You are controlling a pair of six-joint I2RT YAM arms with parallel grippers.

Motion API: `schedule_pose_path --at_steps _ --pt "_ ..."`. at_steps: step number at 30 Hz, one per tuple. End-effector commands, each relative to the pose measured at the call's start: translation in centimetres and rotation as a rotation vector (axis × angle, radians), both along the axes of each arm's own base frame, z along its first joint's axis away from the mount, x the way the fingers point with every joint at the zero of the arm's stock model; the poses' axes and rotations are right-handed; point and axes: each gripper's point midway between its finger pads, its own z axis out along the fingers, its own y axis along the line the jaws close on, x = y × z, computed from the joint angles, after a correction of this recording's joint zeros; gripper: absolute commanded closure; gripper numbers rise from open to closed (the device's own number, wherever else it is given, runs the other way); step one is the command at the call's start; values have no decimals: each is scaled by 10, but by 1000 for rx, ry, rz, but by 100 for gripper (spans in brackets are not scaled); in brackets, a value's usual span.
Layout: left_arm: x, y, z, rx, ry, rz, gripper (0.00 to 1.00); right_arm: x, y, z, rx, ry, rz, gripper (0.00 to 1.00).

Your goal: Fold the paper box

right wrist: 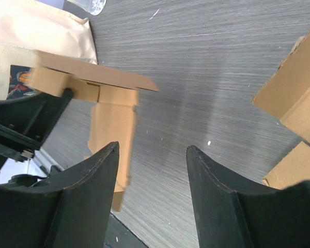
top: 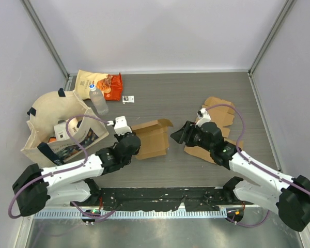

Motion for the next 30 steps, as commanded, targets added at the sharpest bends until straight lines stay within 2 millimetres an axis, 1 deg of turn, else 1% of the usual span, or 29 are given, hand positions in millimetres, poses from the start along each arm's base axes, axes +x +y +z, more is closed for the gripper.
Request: schedule_pose_path --at_steps 1,2,3,4,5,7,8,10,12,14,16,21,26,30 --pt "1 -1 39 -129 -64 0 100 0 -3 28 135 -48 42 40" --pt "0 -2 40 -141 -60 -11 100 4 -3 41 203 -78 46 40" --pt "0 -2 43 -160 -61 -19 100 -6 3 49 299 -43 106 40" --pt "-1 -1 48 -188 -71 -28 100 -4 -5 44 349 -27 89 41" --pt "-1 -5 48 -221 -66 -56 100 -4 -1 63 415 -90 128 41" --pt "-2 -8 56 -291 -81 -76 100 -9 7 66 480 -44 193 42" --pt "-1 -9 57 -316 -87 -79 100 -8 8 77 511 -77 212 42" --pt "-2 -13 58 -347 -88 -106 100 -6 7 78 531 -67 209 41" --pt "-3 -14 66 -375 -106 -117 100 0 0 77 535 -67 182 40" --pt "-3 -16 67 -393 -112 -132 100 2 -2 83 581 -66 192 40" --pt "-4 -19 68 -405 -116 -146 100 3 1 89 618 -59 213 41" --pt "-3 -20 71 -434 -124 -151 100 7 3 87 623 -56 225 44" --pt "-3 -21 74 -447 -128 -156 100 5 6 90 625 -57 247 48" --pt "-2 -25 72 -453 -122 -163 100 6 7 92 640 -51 252 50"
